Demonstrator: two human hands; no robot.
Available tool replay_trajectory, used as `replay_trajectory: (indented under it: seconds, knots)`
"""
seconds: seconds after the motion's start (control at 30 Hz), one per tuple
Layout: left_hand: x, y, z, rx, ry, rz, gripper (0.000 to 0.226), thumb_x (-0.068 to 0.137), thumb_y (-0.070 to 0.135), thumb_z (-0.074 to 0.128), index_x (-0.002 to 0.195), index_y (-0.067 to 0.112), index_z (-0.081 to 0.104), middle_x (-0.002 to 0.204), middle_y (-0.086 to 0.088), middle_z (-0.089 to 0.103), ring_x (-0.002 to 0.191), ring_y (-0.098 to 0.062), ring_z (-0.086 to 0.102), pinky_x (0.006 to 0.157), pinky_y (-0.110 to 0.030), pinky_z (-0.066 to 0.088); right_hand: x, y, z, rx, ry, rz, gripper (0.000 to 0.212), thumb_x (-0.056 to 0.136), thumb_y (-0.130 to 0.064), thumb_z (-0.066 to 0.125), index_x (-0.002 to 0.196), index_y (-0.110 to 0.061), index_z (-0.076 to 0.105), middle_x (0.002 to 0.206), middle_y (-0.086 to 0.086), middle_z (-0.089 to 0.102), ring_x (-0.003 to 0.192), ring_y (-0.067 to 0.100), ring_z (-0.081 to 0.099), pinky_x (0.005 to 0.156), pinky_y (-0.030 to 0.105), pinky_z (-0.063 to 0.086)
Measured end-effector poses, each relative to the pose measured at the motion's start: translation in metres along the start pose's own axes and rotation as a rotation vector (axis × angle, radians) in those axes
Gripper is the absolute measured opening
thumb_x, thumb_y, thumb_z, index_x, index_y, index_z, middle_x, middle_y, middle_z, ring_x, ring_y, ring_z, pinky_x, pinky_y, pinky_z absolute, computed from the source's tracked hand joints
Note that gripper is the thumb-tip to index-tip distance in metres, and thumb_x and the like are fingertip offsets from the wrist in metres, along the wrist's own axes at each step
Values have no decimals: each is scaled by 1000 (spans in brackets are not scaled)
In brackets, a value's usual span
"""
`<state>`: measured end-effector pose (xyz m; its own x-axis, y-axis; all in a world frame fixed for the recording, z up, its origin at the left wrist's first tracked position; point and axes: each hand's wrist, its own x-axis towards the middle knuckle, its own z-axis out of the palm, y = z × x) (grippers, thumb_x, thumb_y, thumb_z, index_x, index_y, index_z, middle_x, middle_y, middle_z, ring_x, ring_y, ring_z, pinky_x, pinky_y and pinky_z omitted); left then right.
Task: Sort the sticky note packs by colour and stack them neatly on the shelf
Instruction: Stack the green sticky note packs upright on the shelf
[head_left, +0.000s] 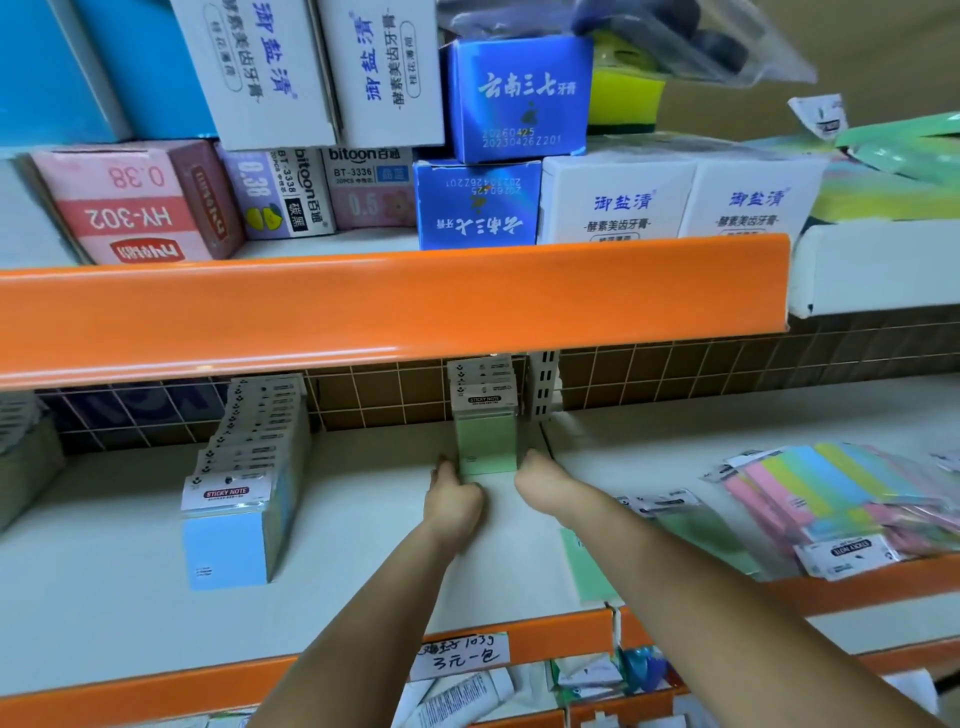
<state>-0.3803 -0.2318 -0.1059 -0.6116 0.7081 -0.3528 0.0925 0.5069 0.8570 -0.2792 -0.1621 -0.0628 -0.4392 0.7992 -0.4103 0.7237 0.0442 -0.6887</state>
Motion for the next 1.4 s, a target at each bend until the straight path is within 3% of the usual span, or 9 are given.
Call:
replay_trajectory:
  seconds: [0.1, 0.23, 0.33, 0.47, 0.63, 0.73, 0.9, 1.1, 1.4]
  knots:
    - [-10, 6, 3, -28, 34, -74, 53, 83, 13, 44, 135, 13, 37, 128, -14, 52, 111, -37, 56, 89, -42, 53, -4, 6, -15, -65, -18, -9, 29, 97, -6, 35, 71, -19, 33, 74, -2, 33, 61, 9, 31, 52, 22, 27]
    - [-27, 17, 12, 242, 75, 2, 34, 84, 17, 49, 116, 5, 51, 121, -16, 56, 108, -35, 56, 90, -41, 51, -15, 15, -32, -50, -34, -46, 28, 96, -8, 45, 121, 0, 56, 96, 10, 52, 82, 23, 49, 67, 27, 42]
    - [-45, 25, 22, 355, 7, 71, 9, 87, 16, 50, 89, 7, 50, 103, -20, 62, 100, -35, 59, 74, -38, 47, -25, 23, -45, -32, -49, -78, 24, 93, -1, 48, 114, -1, 61, 94, 11, 57, 72, 19, 55, 70, 30, 51]
    - [-67, 24, 42, 335, -95, 28, 12, 88, 16, 54, 79, 8, 53, 84, -10, 57, 83, -29, 55, 66, -27, 41, -31, 42, -57, -166, 50, -122, 19, 87, -6, 48, 87, 0, 66, 96, 18, 68, 86, 31, 63, 80, 39, 53]
    - [-83, 24, 70, 307, -128, -77, 14, 87, 15, 56, 80, 3, 54, 111, -20, 64, 107, -33, 62, 77, -31, 49, -53, 60, -76, -533, 165, -96, 19, 82, -13, 52, 63, -10, 52, 72, 9, 57, 76, 30, 56, 58, 27, 40]
    - [-90, 23, 80, 298, -93, -83, 27, 88, 18, 57, 108, 0, 58, 117, -16, 62, 109, -31, 60, 83, -30, 49, -61, 70, -84, -614, 206, -51, 13, 81, -16, 55, 69, -13, 50, 75, 6, 54, 76, 29, 54, 61, 24, 38]
    - [-95, 25, 95, 201, -62, -83, 17, 85, 21, 57, 75, 9, 49, 113, -20, 64, 106, -31, 62, 77, -32, 50, -61, 87, -91, -580, 178, 1, 12, 78, -14, 58, 88, -10, 64, 89, 8, 66, 83, 28, 64, 63, 25, 44]
    - [-86, 26, 120, 59, -141, -167, 31, 73, 19, 66, 99, 1, 65, 97, -20, 69, 92, -32, 69, 74, -33, 55, -58, 100, -88, -563, 107, 16, 16, 75, -15, 65, 90, -10, 67, 92, 9, 70, 86, 26, 67, 72, 30, 52]
    - [-85, 25, 104, -110, -161, -142, 7, 74, 6, 55, 70, 6, 50, 68, -15, 52, 65, -32, 57, 53, -26, 43, -50, 101, -88, -564, 113, -9, 13, 78, -14, 58, 89, -10, 65, 94, 9, 69, 82, 26, 64, 66, 29, 49]
